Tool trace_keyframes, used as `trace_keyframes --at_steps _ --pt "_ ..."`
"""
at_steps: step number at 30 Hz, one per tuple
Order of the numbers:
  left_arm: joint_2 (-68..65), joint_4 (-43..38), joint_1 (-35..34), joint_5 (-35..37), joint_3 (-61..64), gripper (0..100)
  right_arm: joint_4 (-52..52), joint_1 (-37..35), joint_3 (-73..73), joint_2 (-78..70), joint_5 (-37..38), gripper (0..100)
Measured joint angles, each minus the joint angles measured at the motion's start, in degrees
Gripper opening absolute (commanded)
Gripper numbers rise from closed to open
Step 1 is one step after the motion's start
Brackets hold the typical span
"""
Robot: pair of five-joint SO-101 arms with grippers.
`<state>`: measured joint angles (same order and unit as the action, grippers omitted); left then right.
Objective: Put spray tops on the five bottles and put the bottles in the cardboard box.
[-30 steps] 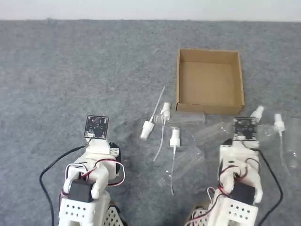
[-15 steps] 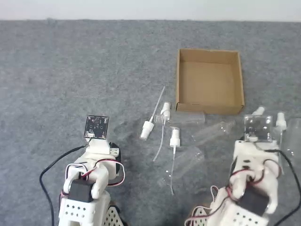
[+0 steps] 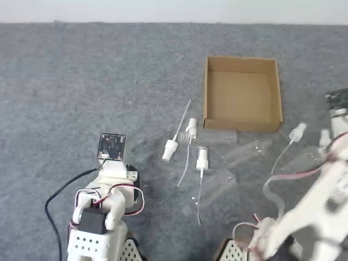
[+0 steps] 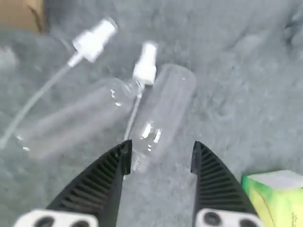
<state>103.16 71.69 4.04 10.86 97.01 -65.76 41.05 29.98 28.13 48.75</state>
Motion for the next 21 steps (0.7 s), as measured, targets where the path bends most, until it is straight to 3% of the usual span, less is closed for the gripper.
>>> trace_keyframes --at_steps 11,21 --pt "0.00 0.00 0.00 0.00 0.00 1 -0.09 1.41 -18.37 -31.74 -0.35 16.7" --pt "0.00 0.00 0.00 0.00 0.00 1 -0.09 1.93 -28.04 -45.45 -11.16 20.5"
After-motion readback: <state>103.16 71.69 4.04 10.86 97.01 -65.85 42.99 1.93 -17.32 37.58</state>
